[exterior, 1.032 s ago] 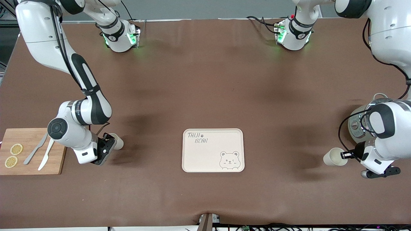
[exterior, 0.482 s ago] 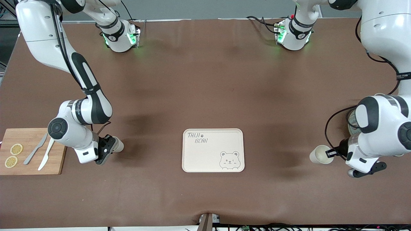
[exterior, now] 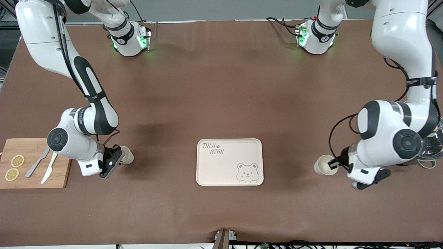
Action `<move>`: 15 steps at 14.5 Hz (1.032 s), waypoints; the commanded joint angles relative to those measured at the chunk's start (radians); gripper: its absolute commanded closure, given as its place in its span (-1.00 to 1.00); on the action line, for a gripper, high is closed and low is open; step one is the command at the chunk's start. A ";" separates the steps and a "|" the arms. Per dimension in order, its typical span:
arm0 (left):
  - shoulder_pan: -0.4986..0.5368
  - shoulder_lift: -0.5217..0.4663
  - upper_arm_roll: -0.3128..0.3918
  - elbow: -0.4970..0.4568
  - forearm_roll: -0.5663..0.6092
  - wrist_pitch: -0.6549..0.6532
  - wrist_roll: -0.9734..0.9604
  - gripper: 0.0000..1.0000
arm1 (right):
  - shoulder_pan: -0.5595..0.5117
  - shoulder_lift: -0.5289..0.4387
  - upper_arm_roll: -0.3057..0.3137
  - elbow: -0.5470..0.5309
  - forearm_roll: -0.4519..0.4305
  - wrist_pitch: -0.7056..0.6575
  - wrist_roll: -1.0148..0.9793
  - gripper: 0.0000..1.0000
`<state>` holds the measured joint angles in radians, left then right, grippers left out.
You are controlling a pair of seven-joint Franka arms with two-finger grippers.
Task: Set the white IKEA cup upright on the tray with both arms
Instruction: 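Carry the right cup toward the tray while the left gripper carries its cup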
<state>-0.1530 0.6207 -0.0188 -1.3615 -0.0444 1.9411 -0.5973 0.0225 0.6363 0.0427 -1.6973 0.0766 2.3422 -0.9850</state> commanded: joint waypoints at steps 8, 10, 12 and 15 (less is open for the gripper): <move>-0.121 0.027 -0.098 0.005 -0.066 0.027 -0.337 1.00 | 0.008 -0.093 0.023 0.044 0.029 -0.195 0.385 1.00; -0.151 0.045 -0.098 0.007 -0.071 0.062 -0.375 1.00 | 0.014 -0.113 0.031 0.050 0.044 -0.227 0.489 1.00; -0.172 0.063 -0.098 0.007 -0.071 0.096 -0.401 1.00 | 0.042 -0.132 0.032 0.076 0.045 -0.282 0.619 1.00; -0.195 0.082 -0.098 0.009 -0.081 0.154 -0.426 1.00 | 0.121 -0.145 0.033 0.145 0.046 -0.369 0.864 1.00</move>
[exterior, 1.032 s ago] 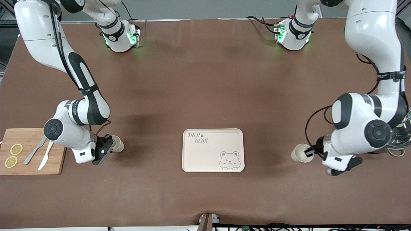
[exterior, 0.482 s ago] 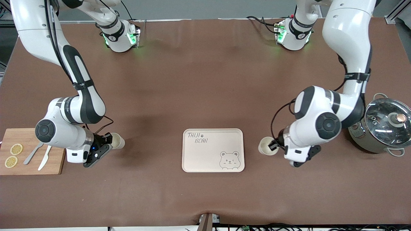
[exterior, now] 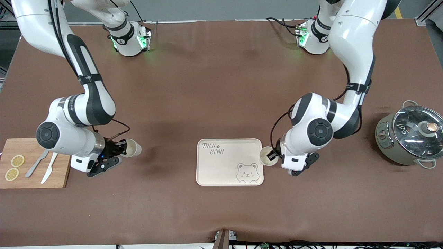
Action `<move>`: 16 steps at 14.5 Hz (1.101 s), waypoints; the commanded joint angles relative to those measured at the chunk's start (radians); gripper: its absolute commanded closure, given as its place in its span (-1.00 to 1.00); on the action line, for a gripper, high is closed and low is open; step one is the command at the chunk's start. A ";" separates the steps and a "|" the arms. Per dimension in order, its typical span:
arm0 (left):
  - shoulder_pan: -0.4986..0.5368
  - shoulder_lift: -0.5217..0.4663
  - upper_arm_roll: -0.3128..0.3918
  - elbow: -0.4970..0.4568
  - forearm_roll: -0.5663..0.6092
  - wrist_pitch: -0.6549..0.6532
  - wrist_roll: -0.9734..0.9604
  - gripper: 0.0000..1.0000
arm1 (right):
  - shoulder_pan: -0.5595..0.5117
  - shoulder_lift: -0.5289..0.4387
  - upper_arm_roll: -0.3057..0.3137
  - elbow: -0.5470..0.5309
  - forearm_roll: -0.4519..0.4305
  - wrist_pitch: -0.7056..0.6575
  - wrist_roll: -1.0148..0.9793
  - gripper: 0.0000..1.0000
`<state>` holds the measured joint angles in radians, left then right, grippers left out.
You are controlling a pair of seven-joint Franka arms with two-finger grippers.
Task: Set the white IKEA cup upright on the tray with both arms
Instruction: 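Carry the right cup toward the tray while the left gripper carries its cup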
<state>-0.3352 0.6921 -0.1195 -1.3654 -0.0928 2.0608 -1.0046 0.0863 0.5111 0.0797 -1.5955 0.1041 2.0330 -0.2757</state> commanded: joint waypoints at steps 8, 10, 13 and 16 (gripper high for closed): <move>-0.068 0.121 0.004 0.040 -0.048 0.137 -0.062 1.00 | 0.315 0.059 -0.009 0.199 0.019 0.022 0.755 1.00; -0.070 0.138 0.004 0.040 -0.048 0.137 -0.062 1.00 | 0.360 0.110 -0.009 0.225 0.017 0.093 0.835 1.00; -0.082 0.150 0.009 0.038 -0.047 0.137 -0.057 1.00 | 0.400 0.171 -0.012 0.250 0.012 0.185 0.923 1.00; -0.082 0.149 0.009 0.038 -0.044 0.137 -0.045 0.47 | 0.417 0.216 -0.014 0.250 0.008 0.259 0.935 1.00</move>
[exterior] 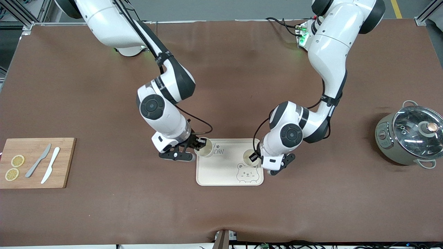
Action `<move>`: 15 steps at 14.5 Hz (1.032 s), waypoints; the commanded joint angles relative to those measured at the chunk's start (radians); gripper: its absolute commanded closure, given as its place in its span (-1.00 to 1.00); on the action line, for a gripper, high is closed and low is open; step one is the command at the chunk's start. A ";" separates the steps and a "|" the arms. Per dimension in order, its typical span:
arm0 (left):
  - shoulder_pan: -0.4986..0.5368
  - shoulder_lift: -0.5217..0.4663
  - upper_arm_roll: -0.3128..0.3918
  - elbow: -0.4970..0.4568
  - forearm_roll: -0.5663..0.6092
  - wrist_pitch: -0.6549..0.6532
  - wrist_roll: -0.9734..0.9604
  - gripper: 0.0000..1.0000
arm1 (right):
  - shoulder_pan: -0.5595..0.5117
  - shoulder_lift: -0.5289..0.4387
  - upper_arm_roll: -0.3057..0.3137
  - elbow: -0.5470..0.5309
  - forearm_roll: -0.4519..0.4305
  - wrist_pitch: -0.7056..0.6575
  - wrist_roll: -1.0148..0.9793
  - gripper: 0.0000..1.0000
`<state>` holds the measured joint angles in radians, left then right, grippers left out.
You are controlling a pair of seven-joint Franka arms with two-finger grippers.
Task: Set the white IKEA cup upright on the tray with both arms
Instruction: 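Carry the right cup toward the tray while the left gripper carries its cup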
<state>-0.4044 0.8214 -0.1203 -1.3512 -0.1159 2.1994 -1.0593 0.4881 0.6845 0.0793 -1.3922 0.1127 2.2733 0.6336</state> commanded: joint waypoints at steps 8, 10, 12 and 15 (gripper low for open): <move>-0.021 -0.001 0.016 0.024 -0.007 -0.001 0.007 -1.00 | 0.092 0.118 -0.062 0.048 -0.076 0.112 0.098 1.00; -0.017 -0.024 0.017 0.024 -0.004 -0.006 0.007 -1.00 | 0.101 0.136 -0.064 0.048 -0.129 0.129 0.152 1.00; -0.011 -0.047 0.017 0.024 -0.002 -0.012 0.009 -1.00 | 0.109 0.153 -0.064 0.045 -0.163 0.161 0.175 1.00; -0.001 -0.085 0.016 0.021 0.044 -0.018 0.009 -1.00 | 0.109 0.158 -0.067 0.044 -0.168 0.164 0.179 1.00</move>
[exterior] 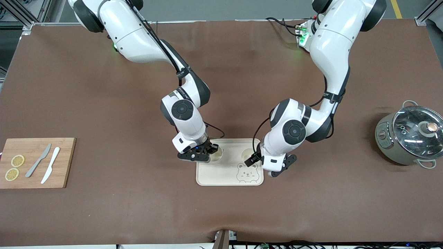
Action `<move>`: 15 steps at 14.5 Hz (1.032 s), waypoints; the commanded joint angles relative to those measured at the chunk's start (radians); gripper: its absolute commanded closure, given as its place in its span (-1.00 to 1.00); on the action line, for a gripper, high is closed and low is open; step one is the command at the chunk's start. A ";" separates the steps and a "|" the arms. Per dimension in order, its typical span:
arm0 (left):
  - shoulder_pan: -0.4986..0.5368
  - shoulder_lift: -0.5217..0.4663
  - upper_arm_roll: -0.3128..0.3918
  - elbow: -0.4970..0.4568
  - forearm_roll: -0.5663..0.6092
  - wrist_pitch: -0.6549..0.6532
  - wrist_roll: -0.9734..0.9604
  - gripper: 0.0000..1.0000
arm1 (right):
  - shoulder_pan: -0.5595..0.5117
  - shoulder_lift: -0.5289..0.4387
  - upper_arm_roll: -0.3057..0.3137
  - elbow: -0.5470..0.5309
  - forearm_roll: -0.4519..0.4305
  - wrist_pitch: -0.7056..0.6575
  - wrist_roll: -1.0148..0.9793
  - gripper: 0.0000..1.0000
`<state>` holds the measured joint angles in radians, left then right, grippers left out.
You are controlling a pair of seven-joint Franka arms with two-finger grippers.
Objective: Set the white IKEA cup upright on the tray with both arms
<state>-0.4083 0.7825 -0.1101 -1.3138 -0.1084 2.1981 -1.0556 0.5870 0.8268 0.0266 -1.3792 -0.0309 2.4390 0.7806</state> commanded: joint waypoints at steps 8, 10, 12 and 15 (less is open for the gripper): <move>0.107 -0.198 0.006 -0.024 0.044 -0.239 0.209 -1.00 | 0.057 0.034 -0.070 0.029 -0.024 0.014 0.060 1.00; 0.143 -0.235 0.006 -0.024 0.044 -0.305 0.282 -1.00 | 0.057 0.035 -0.070 0.029 -0.024 0.017 0.060 1.00; 0.183 -0.270 0.007 -0.024 0.044 -0.366 0.356 -1.00 | 0.056 0.035 -0.070 0.029 -0.024 0.014 0.058 0.95; 0.229 -0.308 0.009 -0.031 0.074 -0.422 0.443 -1.00 | 0.043 0.035 -0.068 0.029 -0.024 0.014 0.052 -0.79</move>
<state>-0.2010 0.5208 -0.1008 -1.3125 -0.0732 1.8045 -0.6625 0.6329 0.8454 -0.0374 -1.3787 -0.0366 2.4565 0.8135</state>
